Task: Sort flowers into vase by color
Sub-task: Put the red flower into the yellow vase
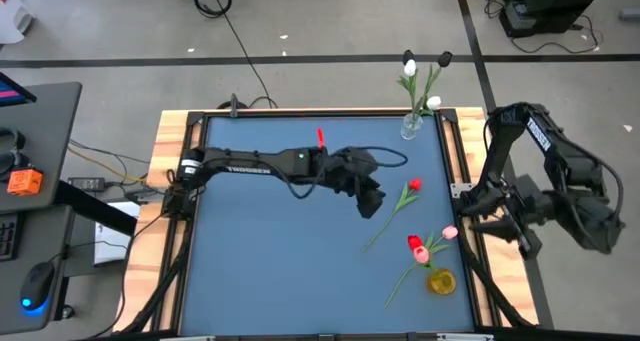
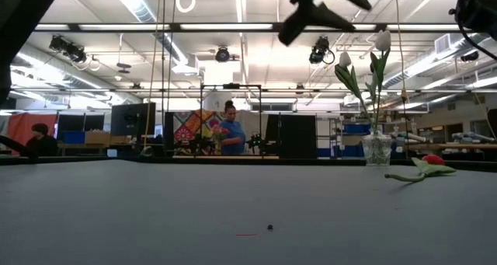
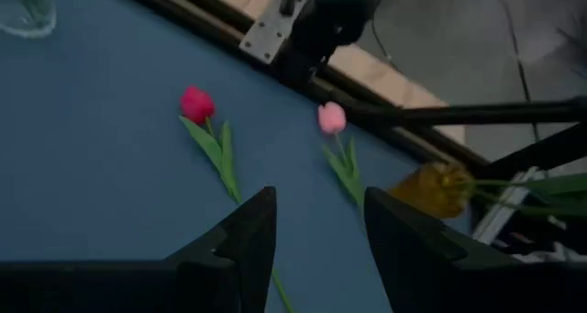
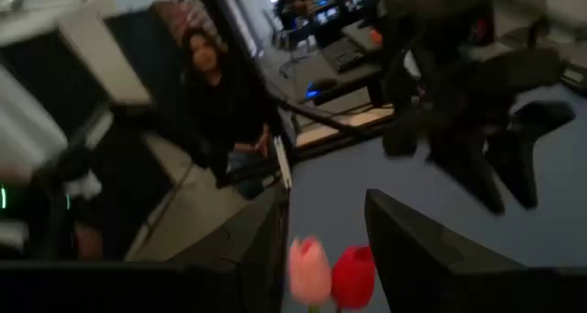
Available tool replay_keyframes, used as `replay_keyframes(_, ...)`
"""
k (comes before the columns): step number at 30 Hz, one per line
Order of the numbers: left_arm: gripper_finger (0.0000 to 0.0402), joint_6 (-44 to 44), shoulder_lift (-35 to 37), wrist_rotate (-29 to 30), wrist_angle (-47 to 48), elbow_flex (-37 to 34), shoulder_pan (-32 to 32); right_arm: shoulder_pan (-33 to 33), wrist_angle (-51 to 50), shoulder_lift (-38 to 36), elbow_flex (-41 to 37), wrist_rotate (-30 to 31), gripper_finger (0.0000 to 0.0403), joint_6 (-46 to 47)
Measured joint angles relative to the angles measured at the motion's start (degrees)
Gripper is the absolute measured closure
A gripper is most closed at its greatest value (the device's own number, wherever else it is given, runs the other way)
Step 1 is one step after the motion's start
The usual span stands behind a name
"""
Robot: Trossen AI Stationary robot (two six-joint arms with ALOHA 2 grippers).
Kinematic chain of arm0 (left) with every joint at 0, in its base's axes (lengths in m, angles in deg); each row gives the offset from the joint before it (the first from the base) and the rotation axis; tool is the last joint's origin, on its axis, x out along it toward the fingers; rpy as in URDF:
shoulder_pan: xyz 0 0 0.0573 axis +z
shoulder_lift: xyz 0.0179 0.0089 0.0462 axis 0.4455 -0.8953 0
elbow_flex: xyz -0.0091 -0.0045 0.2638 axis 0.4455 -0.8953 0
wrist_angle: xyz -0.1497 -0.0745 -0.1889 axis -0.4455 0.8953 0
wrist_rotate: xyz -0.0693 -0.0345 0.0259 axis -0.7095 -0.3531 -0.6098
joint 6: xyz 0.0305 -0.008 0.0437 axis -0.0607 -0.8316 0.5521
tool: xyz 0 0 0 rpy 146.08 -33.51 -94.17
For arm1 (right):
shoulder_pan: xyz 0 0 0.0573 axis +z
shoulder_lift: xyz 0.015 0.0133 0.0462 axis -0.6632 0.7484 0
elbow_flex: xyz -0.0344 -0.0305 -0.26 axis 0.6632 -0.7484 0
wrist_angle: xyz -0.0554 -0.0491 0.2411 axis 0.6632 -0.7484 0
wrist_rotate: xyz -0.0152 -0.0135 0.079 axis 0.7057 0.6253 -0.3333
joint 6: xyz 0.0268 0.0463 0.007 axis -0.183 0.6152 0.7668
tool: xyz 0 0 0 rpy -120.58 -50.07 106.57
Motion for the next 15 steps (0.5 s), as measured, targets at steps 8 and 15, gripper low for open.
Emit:
replay_keyframes(8, 0.023, 0.32, -9.19, 2.01, -6.12, 0.0, 0.71, -7.76, 2.93, -1.81, 0.02, -1.1, 0.0231, 0.64)
replay_keyframes(15, 0.023, 1.73, -18.1, 5.49, -18.63, -0.03, 1.63, -12.23, 6.51, -1.08, 0.02, -3.61, 0.0231, 0.68)
